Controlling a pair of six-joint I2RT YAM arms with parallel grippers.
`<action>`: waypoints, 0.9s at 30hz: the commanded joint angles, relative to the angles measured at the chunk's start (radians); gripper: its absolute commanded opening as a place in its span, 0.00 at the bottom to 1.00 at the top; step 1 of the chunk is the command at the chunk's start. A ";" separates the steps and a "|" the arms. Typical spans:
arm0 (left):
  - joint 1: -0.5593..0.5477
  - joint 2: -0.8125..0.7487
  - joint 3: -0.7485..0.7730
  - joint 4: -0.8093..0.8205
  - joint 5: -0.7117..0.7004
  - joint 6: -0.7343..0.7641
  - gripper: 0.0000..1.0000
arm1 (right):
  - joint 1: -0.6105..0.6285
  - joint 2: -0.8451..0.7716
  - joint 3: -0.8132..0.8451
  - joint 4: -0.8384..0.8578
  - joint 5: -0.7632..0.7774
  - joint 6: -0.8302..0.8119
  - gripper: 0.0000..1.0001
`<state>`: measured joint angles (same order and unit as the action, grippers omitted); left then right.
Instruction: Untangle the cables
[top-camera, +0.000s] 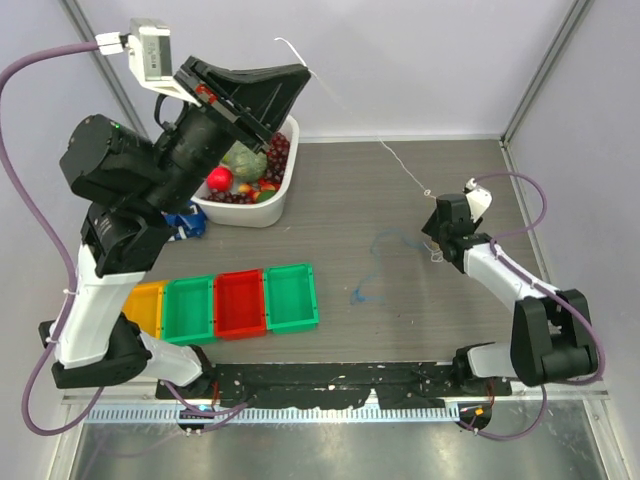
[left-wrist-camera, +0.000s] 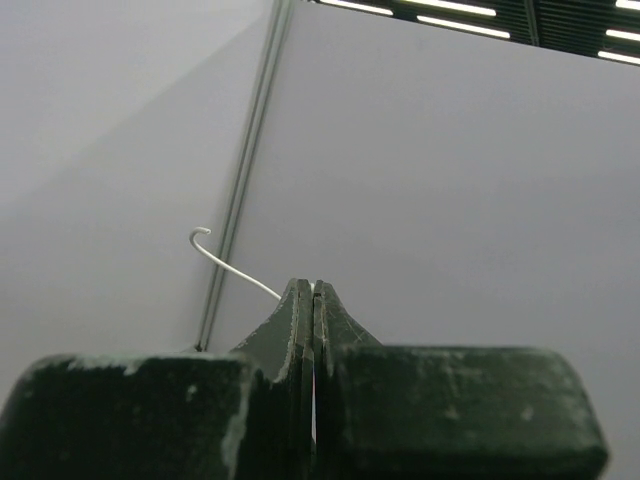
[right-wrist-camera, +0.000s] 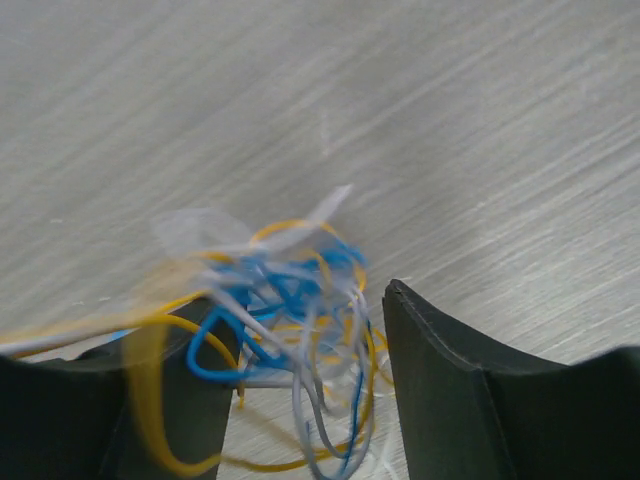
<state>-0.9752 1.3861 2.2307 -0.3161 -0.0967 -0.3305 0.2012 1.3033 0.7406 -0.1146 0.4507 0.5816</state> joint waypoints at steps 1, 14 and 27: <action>-0.003 -0.079 0.010 0.081 -0.066 0.060 0.00 | -0.126 0.074 0.022 -0.054 -0.104 0.008 0.63; -0.003 -0.125 -0.003 0.080 -0.141 0.145 0.00 | -0.379 0.175 0.084 -0.080 -0.132 -0.012 0.52; -0.003 -0.139 0.056 0.066 -0.176 0.212 0.00 | -0.407 0.249 0.152 -0.140 -0.038 -0.039 0.74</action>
<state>-0.9752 1.2675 2.2395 -0.2962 -0.2356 -0.1715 -0.2028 1.5513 0.8379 -0.2283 0.3271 0.5526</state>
